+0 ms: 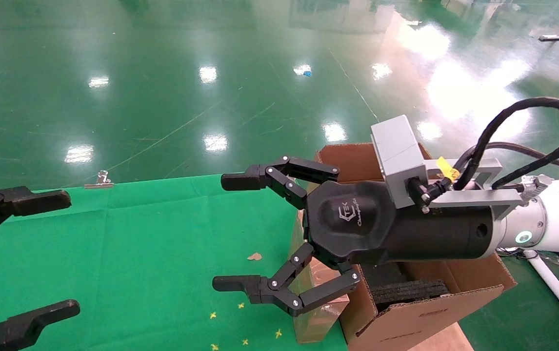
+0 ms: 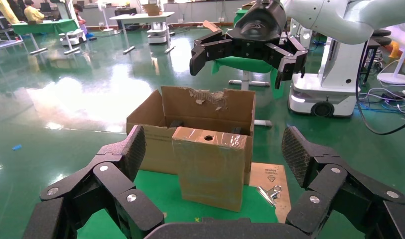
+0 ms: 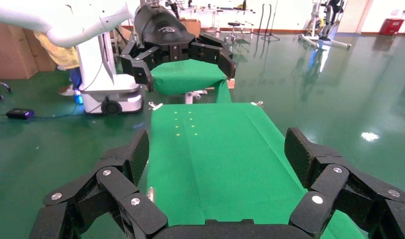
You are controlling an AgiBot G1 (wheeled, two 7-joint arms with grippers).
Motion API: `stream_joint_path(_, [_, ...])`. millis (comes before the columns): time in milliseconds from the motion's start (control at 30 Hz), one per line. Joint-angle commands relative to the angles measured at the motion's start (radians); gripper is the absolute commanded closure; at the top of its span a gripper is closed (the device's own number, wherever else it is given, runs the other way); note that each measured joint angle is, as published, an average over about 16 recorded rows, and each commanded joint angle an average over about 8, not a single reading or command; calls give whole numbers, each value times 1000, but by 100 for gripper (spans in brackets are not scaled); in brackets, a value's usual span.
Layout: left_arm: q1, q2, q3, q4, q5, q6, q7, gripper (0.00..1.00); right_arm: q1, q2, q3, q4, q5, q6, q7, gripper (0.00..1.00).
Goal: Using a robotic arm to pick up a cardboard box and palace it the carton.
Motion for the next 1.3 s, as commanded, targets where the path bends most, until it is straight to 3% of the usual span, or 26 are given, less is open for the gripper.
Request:
stream_joint_path(33, [0, 0, 0, 0, 0, 0, 0, 0, 0, 0, 0, 0, 0, 0, 0, 0])
stream_joint_path(433, [0, 0, 0, 0, 0, 0, 0, 0, 4, -2, -9, 1, -13, 6, 12, 0])
stream_joint_path(633, [0, 0, 0, 1, 0, 0, 0, 0, 27, -2, -52, 16, -90, 39, 81, 0])
stream_joint_path(833, [0, 0, 1, 1, 0, 0, 1, 0, 143, -28, -172, 60, -343, 51, 205, 0])
stream_joint_path(1067, [-1, 0, 1, 1, -1, 0, 1, 0, 361, -147, -370, 71, -701, -41, 363, 0])
stream_joint_path(1300, [-1, 0, 2, 1, -1, 0, 1, 0, 560, -210, -556, 70, -866, -83, 526, 0])
